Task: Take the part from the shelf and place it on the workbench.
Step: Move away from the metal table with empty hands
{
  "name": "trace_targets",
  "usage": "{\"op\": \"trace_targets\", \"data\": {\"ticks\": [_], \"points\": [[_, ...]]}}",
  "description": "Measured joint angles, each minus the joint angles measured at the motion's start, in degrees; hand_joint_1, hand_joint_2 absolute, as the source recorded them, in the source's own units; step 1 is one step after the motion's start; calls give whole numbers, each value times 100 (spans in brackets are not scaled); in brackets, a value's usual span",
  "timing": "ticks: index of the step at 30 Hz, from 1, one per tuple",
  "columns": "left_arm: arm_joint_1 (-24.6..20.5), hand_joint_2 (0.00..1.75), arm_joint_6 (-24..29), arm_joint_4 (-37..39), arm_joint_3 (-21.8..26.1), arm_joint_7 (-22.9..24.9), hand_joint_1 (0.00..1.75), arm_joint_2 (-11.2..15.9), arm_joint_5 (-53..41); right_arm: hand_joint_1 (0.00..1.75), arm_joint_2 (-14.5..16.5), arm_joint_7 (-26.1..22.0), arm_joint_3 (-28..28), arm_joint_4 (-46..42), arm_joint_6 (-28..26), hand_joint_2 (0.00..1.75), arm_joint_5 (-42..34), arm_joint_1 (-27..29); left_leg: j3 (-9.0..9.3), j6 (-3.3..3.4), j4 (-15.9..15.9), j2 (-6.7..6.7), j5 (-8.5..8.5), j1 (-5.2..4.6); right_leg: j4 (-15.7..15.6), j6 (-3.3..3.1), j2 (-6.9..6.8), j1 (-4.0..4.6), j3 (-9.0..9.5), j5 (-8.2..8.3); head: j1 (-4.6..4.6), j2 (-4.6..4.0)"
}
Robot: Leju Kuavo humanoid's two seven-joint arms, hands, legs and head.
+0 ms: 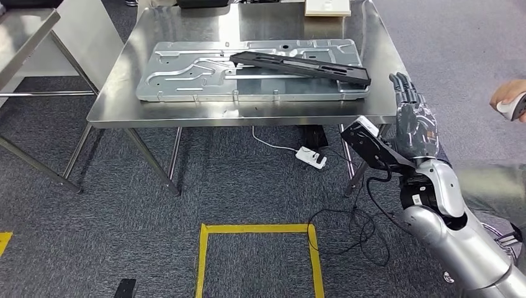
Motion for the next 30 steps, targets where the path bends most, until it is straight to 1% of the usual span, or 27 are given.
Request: {"op": "trace_targets", "data": {"ticks": [1,2,3,5,6,7,9,10,11,12,13,14,15,16,17,18,20,21,22,23,24,25,26,27,28,29,30], "points": [[-9,0,3,0,0,1,0,3,1,0,1,4,-3,-6,0,0,-1,-3,243,27,-350,-3,-4,-18,-11,28,-3,-2,-19,46,3,0],[-18,0,5,0,0,1,0,7,4,0,2,8,-5,-12,-1,0,-2,-5,389,58,-597,-7,-35,-41,-30,62,-8,-7,-25,95,-1,0],[-22,0,9,0,0,1,0,10,9,0,3,11,-7,-16,-2,0,-7,-6,429,90,-717,-9,-53,-62,-63,100,-12,-13,-25,151,-5,0],[-17,0,12,0,0,-4,0,9,34,0,4,6,-9,-12,-12,0,-29,1,394,169,-806,0,82,-62,-139,171,-14,-20,-26,232,-17,0],[-11,0,13,0,0,-14,0,3,48,0,3,0,-11,-8,-25,0,-53,7,371,215,-859,12,172,-51,-99,192,-11,-18,-66,153,-18,0],[-6,0,12,0,0,-26,0,-3,63,0,3,-10,-17,1,-55,0,-84,13,332,256,-911,28,268,-38,61,206,-7,-15,-143,-40,-12,0],[1,0,2,0,0,-39,0,-15,84,0,2,-30,-35,18,-137,0,-155,28,192,309,-943,48,415,-39,733,220,-6,-16,-365,-611,-5,0],[2,0,-4,0,0,-23,0,-19,90,0,2,-32,-45,25,-175,0,-179,42,108,319,-936,51,475,-45,1107,230,-6,-16,-447,-808,-1,0],[4,0,-11,0,0,9,0,-23,84,0,2,-18,-55,26,-197,0,-187,63,23,320,-924,52,530,-51,1364,241,-7,-16,-458,-866,-1,0],[8,0,-14,0,0,49,0,-29,72,0,-1,13,-67,20,-206,0,-184,89,-63,316,-906,51,583,-56,1440,248,-7,-16,-379,-805,-1,0],[12,0,-16,0,0,87,0,-34,58,0,-12,56,-83,2,-205,0,-175,119,-154,307,-877,50,632,-58,1307,250,-7,-16,-192,-674,0,0],[17,0,-14,0,0,111,0,-39,44,0,-34,104,-104,-28,-203,0,-165,148,-240,292,-832,47,673,-58,990,245,-8,-17,98,-558,1,0],[22,0,-8,0,0,117,0,-43,38,0,-67,148,-131,-69,-203,0,-160,172,-323,274,-775,40,701,-66,570,238,-9,-6,426,-537,2,0],[27,0,1,0,0,110,0,-45,34,0,-106,182,-169,-117,-208,0,-162,203,-387,252,-719,35,726,-71,210,218,-9,7,691,-562,-6,1],[31,0,11,0,0,92,0,-46,32,0,-146,207,-220,-161,-215,0,-178,240,-428,226,-669,30,749,-76,-47,197,-8,19,863,-617,0,1],[37,0,20,0,0,73,0,-48,29,0,-185,222,-275,-197,-222,0,-198,285,-455,198,-644,24,778,-77,-167,169,-6,40,927,-658,5,1],[55,0,34,0,0,45,0,-51,20,0,-248,226,-367,-239,-228,0,-253,383,-487,131,-615,16,816,-58,-202,82,-12,38,875,-590,33,0],[65,0,40,0,0,36,0,-59,14,0,-271,217,-392,-255,-228,0,-278,420,-530,91,-555,9,738,-46,-211,38,-16,34,838,-534,33,0],[72,0,44,0,0,25,0,-69,9,0,-289,203,-413,-273,-227,0,-298,449,-596,49,-407,3,560,-33,-225,-7,-20,19,781,-472,30,0],[74,0,48,0,0,15,0,-80,5,0,-303,187,-432,-292,-225,0,-312,469,-687,8,-140,-2,284,-12,-230,-33,-22,10,710,-405,22,0],[72,0,49,0,0,7,0,-92,1,0,-314,173,-448,-308,-224,0,-320,489,-783,-31,209,-4,-16,3,-230,-48,-18,6,631,-340,12,0],[69,0,50,0,0,2,0,-100,-1,0,-321,159,-460,-316,-223,0,-320,507,-858,-59,565,-4,-247,22,-227,-55,-17,3,543,-278,7,0],[67,0,50,0,0,1,0,-106,-2,0,-325,149,-466,-320,-223,0,-320,529,-879,-78,845,-4,-352,35,-222,-48,-14,2,452,-213,7,0],[66,0,50,0,0,1,0,-111,-2,0,-326,139,-467,-321,-223,0,-320,553,-817,-87,949,-4,-313,41,-215,-38,-13,-2,365,-152,8,0],[65,0,50,0,0,1,0,-114,-2,0,-328,132,-468,-322,-223,0,-319,573,-663,-86,858,-4,-183,45,-207,-25,-12,-7,282,-96,8,0],[62,0,50,0,0,1,0,-116,-2,0,-330,126,-471,-323,-224,0,-319,588,-414,-79,591,-4,-33,46,-198,-7,-11,-12,206,-40,7,0],[56,0,50,0,0,0,0,-117,-2,0,-336,122,-478,-329,-225,0,-319,596,-98,-62,188,-7,38,45,-190,14,-12,-15,151,7,6,0]]}}
